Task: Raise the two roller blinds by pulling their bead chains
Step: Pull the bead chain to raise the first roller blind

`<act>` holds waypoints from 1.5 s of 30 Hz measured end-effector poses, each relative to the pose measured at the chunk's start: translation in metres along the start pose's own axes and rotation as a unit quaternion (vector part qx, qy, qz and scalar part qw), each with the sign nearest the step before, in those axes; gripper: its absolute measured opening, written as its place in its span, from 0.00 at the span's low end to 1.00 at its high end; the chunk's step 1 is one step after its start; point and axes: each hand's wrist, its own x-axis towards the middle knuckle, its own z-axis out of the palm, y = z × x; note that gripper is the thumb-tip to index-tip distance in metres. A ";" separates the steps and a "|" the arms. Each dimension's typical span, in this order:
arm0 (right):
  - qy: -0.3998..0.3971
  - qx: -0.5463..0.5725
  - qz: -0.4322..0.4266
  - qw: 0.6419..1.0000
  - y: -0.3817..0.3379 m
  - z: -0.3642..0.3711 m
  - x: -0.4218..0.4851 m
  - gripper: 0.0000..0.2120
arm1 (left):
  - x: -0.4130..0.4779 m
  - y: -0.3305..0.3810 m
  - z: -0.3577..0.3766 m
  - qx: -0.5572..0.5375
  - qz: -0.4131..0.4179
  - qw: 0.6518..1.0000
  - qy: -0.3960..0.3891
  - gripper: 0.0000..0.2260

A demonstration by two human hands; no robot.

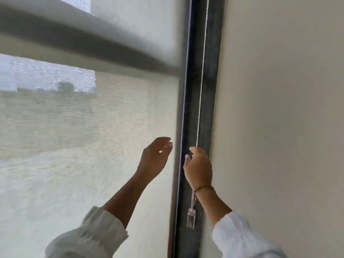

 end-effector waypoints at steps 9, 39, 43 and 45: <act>-0.009 0.054 0.008 0.998 0.087 0.049 0.137 0.19 | 0.140 -0.005 0.115 0.044 -0.056 0.996 -0.057 0.18; 0.042 0.548 0.020 0.835 0.103 0.036 0.159 0.15 | 0.154 0.030 0.162 0.034 0.267 0.947 0.176 0.15; 0.031 0.614 0.051 0.787 0.059 -0.020 0.192 0.13 | 0.118 0.010 0.157 0.078 0.254 0.951 0.158 0.17; -0.008 0.629 0.029 0.777 0.034 -0.044 0.199 0.11 | 0.098 0.001 0.156 0.099 0.252 0.951 0.149 0.18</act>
